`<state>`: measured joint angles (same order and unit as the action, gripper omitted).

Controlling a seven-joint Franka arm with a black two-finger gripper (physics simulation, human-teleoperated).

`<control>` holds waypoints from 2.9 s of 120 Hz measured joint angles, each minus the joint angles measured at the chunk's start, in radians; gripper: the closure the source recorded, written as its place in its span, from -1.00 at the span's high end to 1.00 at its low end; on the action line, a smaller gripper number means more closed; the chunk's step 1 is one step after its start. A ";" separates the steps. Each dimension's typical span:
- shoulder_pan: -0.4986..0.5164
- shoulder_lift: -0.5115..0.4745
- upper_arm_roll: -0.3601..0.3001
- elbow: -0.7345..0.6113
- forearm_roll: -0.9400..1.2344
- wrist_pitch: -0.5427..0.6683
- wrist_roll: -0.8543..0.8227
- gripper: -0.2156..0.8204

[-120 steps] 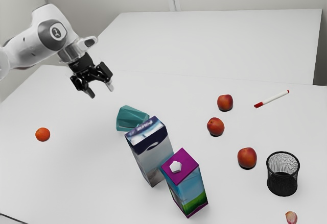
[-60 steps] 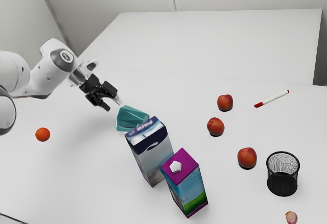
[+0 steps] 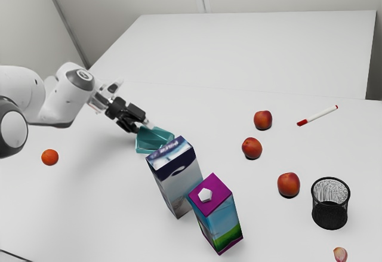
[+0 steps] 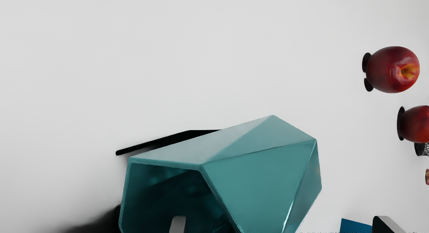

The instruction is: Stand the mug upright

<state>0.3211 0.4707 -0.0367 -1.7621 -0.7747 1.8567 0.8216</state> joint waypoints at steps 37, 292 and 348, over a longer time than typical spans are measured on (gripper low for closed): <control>0.022 0.014 -0.018 0.006 -0.036 -0.074 0.063 -0.25; -0.129 -0.371 -0.276 -0.394 0.819 0.377 -0.037 -0.47; -0.133 -0.528 -0.313 -0.357 0.812 0.286 -0.107 0.27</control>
<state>0.1878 -0.0576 -0.3494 -2.1193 0.0370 2.1425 0.7147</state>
